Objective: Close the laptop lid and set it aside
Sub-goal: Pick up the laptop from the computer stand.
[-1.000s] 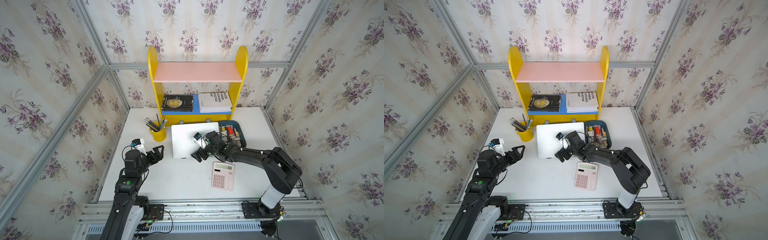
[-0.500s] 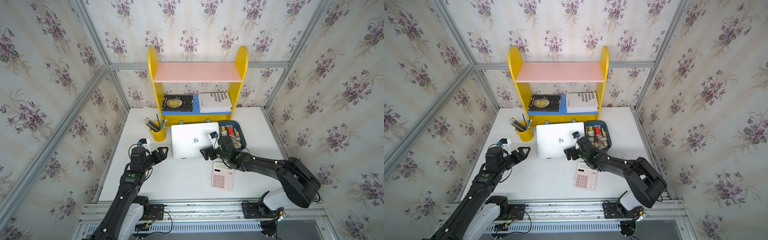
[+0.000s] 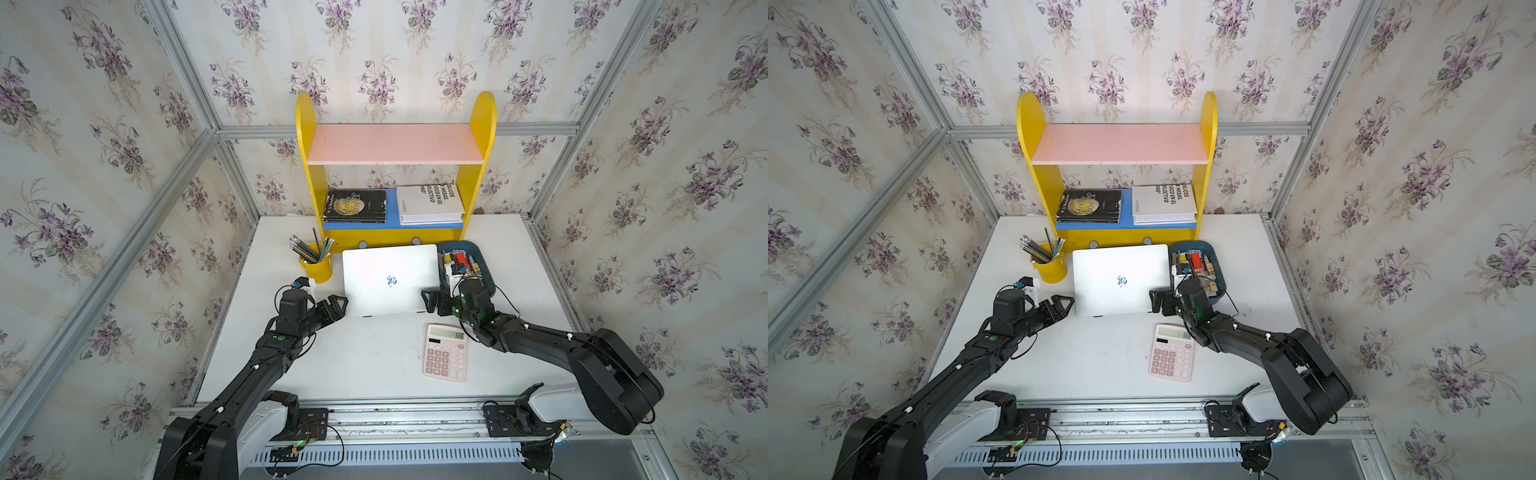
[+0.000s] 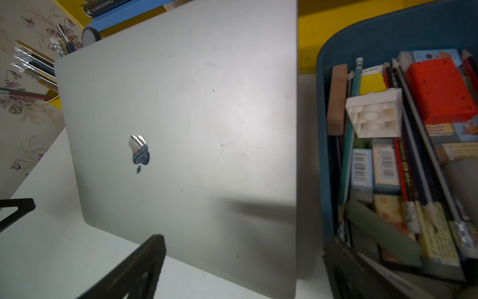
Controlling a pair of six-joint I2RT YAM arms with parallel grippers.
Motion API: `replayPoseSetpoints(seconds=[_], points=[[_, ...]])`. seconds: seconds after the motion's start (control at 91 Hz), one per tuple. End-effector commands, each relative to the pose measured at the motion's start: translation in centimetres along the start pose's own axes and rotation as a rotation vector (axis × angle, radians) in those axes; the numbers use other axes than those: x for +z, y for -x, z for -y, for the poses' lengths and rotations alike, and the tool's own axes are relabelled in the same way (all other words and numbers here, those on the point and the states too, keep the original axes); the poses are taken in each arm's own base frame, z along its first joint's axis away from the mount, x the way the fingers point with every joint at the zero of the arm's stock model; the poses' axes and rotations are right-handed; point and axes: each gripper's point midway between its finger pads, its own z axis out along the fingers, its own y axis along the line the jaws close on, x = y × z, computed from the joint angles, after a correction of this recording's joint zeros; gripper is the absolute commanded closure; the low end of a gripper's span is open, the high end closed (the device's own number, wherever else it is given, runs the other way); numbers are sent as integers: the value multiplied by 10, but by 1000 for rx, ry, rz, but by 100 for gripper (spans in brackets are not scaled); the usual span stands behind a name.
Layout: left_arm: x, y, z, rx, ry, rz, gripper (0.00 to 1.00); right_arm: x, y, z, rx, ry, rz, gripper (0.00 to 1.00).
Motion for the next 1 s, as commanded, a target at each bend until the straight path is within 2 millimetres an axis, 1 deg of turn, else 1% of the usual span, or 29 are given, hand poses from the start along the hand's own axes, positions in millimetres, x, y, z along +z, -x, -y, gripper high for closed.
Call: replayPoseSetpoints(seconds=[0.0,0.011,0.022,0.044,0.154,0.319,0.626,0.703,0.835,0.989], points=[[5,9,6,21,-24,37,11,0,2,2,37,5,11,0],[5,9,5,21,-23,35,11,0,1,2,38,8,10,0],[6,9,5,21,-22,34,11,0,4,8,50,-4,17,0],[7,8,4,21,-22,32,10,1,6,14,61,-14,19,0],[13,6,2,20,-22,18,10,3,4,16,82,11,9,0],[19,3,0,20,-25,4,10,4,2,8,91,80,0,1],[19,3,0,24,-28,7,10,-11,16,2,51,109,62,2],[19,3,-1,24,-27,7,10,-14,18,-3,39,129,65,2],[20,2,-1,25,-29,2,10,-15,17,-11,40,174,49,2],[21,2,-1,24,-28,0,10,-13,10,-20,68,228,14,4]])
